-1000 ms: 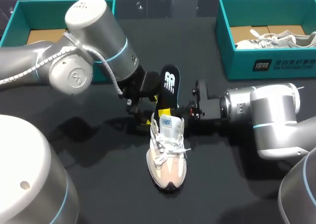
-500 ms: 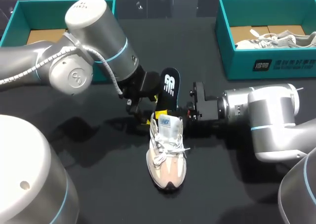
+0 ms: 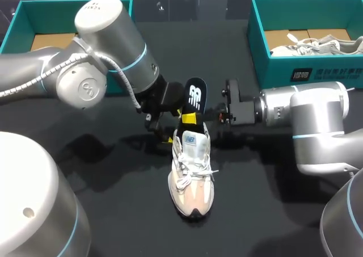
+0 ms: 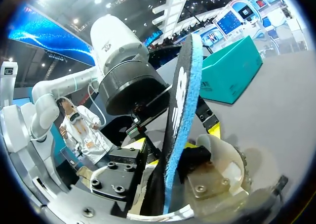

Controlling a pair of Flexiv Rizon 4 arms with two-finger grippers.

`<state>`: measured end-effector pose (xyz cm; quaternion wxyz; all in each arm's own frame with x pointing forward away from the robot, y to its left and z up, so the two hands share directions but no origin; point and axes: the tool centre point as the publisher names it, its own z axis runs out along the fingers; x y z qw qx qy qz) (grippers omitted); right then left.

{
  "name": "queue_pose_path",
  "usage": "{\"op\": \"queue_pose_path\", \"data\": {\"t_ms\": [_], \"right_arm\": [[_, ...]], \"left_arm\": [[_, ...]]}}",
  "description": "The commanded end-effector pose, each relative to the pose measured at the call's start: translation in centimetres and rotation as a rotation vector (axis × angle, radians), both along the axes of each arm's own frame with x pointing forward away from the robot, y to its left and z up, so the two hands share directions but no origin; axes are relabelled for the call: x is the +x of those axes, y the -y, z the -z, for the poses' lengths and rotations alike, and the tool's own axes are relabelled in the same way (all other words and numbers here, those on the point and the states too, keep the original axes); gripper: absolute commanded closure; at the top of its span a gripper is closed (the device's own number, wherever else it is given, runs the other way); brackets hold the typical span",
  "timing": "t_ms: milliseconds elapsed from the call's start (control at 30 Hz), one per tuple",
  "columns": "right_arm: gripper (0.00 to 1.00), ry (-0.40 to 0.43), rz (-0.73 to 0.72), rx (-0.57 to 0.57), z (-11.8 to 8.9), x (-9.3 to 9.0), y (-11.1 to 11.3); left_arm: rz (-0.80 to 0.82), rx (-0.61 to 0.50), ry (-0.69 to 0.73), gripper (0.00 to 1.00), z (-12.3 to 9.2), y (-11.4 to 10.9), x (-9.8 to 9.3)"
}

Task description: Take the shoe out of the shoebox, open the shoe tongue, remove and reinsert the insole, then place the shoe into the shoebox

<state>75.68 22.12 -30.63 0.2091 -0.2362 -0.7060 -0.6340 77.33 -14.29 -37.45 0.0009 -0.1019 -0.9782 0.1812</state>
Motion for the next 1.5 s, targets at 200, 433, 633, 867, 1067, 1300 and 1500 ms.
{"op": "queue_pose_path", "data": {"t_ms": [200, 433, 633, 867, 1067, 1300, 1500], "right_arm": [[1.00, -0.037, -0.003, -0.029, 0.6, 0.3, 0.1], [1.00, -0.121, -0.018, -0.074, 3.1, -0.7, -0.4], [1.00, -0.182, -0.017, -0.068, 4.6, -2.7, -0.5], [0.86, -0.164, 0.007, -0.057, 3.8, -3.2, -0.5], [0.64, -0.089, -0.007, -0.071, 1.6, -2.1, -0.7], [0.70, -0.041, -0.013, -0.087, 0.3, -0.5, -0.4], [1.00, -0.054, -0.011, -0.070, 0.9, 0.3, -0.3]], "left_arm": [[0.000, 0.003, 0.001, 0.00, 0.1, 0.1, 0.0], [0.000, 0.003, 0.001, 0.00, 0.1, 0.1, 0.0], [0.000, 0.003, 0.001, 0.00, 0.1, 0.1, 0.0], [0.000, 0.003, 0.001, 0.00, 0.1, 0.1, 0.0], [0.000, 0.003, 0.001, 0.00, 0.1, 0.1, 0.0], [0.000, 0.003, 0.001, 0.00, 0.1, 0.1, 0.0], [0.000, 0.003, 0.001, 0.00, 0.1, 0.1, 0.0]]}}
